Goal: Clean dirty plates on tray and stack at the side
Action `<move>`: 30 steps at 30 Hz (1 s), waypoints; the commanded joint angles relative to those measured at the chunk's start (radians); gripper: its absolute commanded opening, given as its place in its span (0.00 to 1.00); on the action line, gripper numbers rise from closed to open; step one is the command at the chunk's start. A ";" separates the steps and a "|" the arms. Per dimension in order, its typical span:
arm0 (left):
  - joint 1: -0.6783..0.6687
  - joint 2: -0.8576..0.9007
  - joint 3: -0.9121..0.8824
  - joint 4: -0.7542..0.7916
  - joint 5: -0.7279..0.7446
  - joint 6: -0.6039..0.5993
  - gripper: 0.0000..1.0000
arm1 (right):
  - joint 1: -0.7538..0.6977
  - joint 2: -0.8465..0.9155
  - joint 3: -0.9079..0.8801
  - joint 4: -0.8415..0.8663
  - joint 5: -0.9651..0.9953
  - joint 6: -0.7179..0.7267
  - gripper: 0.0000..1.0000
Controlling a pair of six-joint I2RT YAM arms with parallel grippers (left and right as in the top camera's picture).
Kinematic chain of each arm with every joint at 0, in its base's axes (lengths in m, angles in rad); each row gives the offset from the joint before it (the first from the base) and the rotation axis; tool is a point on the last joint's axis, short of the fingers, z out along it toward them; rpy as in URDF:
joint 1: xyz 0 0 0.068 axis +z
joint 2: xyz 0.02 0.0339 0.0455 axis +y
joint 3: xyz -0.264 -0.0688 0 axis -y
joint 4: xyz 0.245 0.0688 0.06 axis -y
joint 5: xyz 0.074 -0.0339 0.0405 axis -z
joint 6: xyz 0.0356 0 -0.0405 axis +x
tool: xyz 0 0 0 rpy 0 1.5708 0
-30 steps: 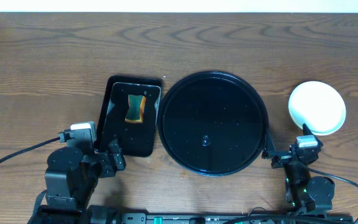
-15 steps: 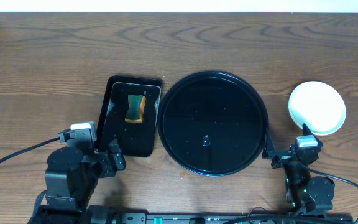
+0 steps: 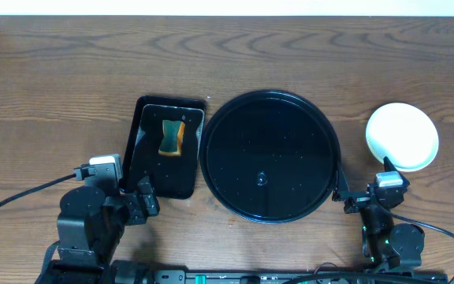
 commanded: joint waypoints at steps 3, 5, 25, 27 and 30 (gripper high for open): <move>0.006 -0.004 -0.005 0.001 -0.008 0.000 0.94 | -0.006 -0.005 -0.001 -0.004 -0.012 -0.014 0.99; 0.006 -0.004 -0.006 0.001 -0.008 0.000 0.94 | -0.006 -0.005 -0.001 -0.004 -0.012 -0.014 0.99; 0.121 -0.379 -0.467 0.416 -0.008 0.014 0.94 | -0.006 -0.005 -0.001 -0.004 -0.012 -0.014 0.99; 0.121 -0.415 -0.528 0.500 -0.008 0.014 0.94 | -0.006 -0.005 -0.001 -0.004 -0.012 -0.014 0.99; 0.121 -0.461 -0.618 0.640 -0.008 0.014 0.94 | -0.006 -0.005 -0.001 -0.004 -0.012 -0.014 0.99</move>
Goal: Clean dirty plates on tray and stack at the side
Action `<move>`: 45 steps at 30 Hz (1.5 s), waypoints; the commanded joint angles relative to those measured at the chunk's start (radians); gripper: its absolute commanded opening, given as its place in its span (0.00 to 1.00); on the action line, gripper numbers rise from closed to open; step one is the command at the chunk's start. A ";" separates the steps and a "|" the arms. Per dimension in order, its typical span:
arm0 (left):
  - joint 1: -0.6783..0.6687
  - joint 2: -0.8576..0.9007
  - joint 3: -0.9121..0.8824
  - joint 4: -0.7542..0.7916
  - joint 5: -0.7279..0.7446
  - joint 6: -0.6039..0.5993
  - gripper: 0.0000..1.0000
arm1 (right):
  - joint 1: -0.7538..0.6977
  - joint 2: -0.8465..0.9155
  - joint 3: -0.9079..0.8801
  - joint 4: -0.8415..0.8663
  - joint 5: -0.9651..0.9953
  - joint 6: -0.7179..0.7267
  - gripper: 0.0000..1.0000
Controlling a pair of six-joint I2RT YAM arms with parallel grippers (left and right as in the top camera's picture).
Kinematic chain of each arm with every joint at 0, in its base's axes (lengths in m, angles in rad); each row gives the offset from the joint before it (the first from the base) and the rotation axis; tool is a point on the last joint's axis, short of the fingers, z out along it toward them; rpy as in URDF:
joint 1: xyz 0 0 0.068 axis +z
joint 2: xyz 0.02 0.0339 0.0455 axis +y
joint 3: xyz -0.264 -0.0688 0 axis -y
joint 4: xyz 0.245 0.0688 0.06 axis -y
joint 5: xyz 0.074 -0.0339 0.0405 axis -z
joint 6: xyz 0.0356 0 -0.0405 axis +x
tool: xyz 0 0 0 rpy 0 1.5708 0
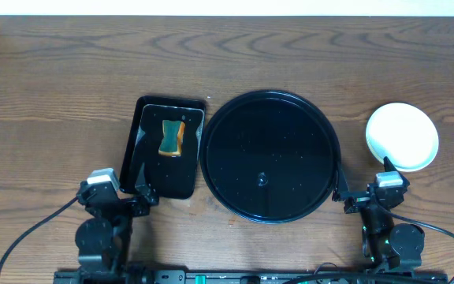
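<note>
A white plate (pixel 403 136) lies on the wooden table at the right, beside the big round black tray (pixel 270 110). The round tray holds no plate, only a few small specks and a glint. A yellow-and-green sponge (pixel 172 138) lies in a small rectangular black tray (pixel 136 150) to the left. My left gripper (pixel 144 194) sits low at that tray's near left corner, its fingers together and holding nothing. At the round tray's near right rim my right gripper (pixel 340 192) also looks shut and empty.
Both arm bases stand at the table's near edge, with cables running off to each side. Bare brown wood stretches across the far half of the table (pixel 227 63).
My left arm has folded back and lower towards the near edge, its wrist now closer to the table front. The right arm, plate, sponge and both trays are where they were.
</note>
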 commanded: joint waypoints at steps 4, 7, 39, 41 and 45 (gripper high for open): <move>0.005 -0.077 -0.161 0.264 -0.005 0.013 0.94 | -0.005 -0.005 -0.001 -0.004 -0.011 -0.014 0.99; 0.005 -0.076 -0.217 0.393 -0.005 0.024 0.94 | -0.005 -0.005 -0.001 -0.004 -0.011 -0.014 0.99; 0.005 -0.073 -0.252 0.254 0.006 0.069 0.93 | -0.005 -0.005 -0.001 -0.004 -0.011 -0.014 0.99; 0.005 -0.073 -0.252 0.254 0.006 0.069 0.94 | -0.005 -0.005 -0.001 -0.004 -0.011 -0.014 0.99; 0.005 -0.073 -0.252 0.254 0.006 0.069 0.94 | -0.005 -0.005 -0.001 -0.004 -0.011 -0.014 0.99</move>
